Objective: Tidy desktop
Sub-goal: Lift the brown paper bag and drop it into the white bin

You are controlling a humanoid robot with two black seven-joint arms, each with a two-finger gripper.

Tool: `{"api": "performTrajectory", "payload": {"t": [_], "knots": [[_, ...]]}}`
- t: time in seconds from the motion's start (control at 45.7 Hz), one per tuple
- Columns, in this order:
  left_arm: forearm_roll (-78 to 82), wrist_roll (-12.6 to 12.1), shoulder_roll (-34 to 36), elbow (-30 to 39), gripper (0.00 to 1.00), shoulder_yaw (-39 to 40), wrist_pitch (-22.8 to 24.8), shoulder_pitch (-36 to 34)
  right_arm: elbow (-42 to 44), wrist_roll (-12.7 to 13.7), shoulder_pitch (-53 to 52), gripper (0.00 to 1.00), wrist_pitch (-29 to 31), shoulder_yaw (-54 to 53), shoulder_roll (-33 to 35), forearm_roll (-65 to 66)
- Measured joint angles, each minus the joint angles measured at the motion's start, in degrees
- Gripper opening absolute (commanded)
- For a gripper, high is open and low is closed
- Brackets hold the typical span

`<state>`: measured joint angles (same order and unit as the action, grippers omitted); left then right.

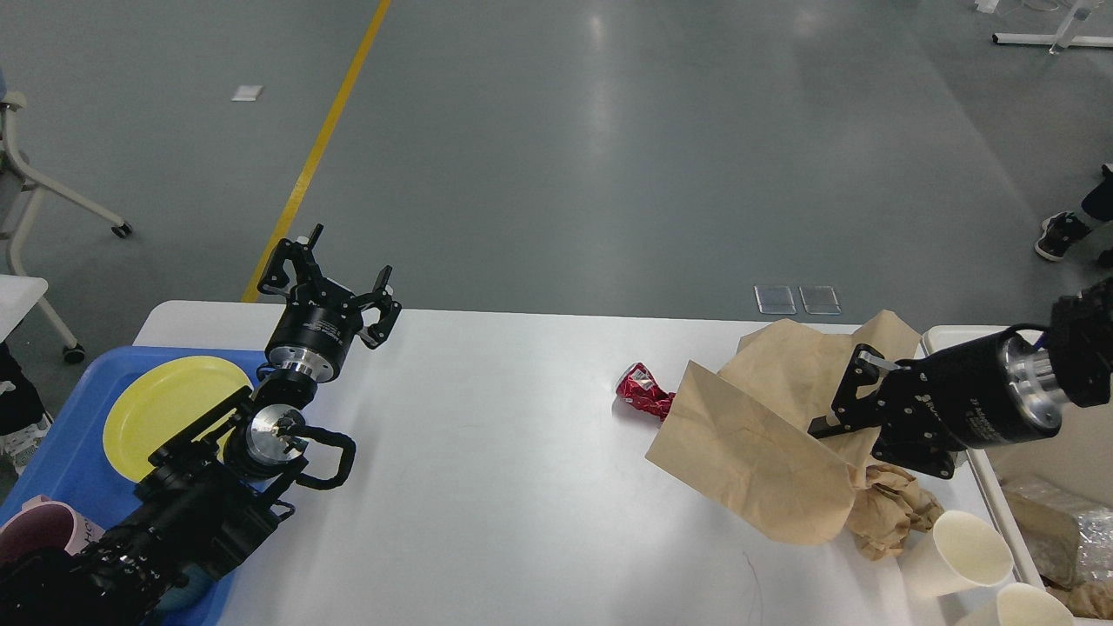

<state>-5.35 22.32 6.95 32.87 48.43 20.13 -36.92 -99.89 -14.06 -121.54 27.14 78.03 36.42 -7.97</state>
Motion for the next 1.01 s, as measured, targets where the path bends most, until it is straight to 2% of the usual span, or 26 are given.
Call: {"api": "performTrajectory", "payload": {"t": [0.153, 0.306, 0.569, 0.7, 0.787, 1.006], "knots": [[0.0, 0.0, 0.0, 0.0, 0.96, 0.0, 0.0, 0.0, 1.21, 0.02, -0.27, 0.0, -0.02, 1.61, 0.05, 2.55], [0.0, 0.0, 0.0, 0.0, 0.96, 0.0, 0.0, 0.0, 5.92, 0.02, -0.62, 0.0, -0.07, 2.22, 0.45, 3.67], [0.0, 0.0, -0.06, 0.0, 0.96, 0.0, 0.0, 0.0, 22.02, -0.01, -0.33, 0.0, -0.28, 2.73, 1.82, 3.71], [0.0, 0.0, -0.06, 0.0, 0.96, 0.0, 0.0, 0.0, 29.74, 0.14, 3.17, 0.0, -1.34, 2.81, 2.88, 3.43], [0.0, 0.0, -0.07, 0.0, 0.96, 0.0, 0.0, 0.0, 34.44, 0.39, 8.7, 0.0, -4.53, 2.82, 3.73, 3.02], [0.0, 0.0, -0.1, 0.0, 0.96, 0.0, 0.0, 0.0, 48.36, 1.14, 31.74, 0.0, -20.83, 0.1, 4.88, 0.2]]}}
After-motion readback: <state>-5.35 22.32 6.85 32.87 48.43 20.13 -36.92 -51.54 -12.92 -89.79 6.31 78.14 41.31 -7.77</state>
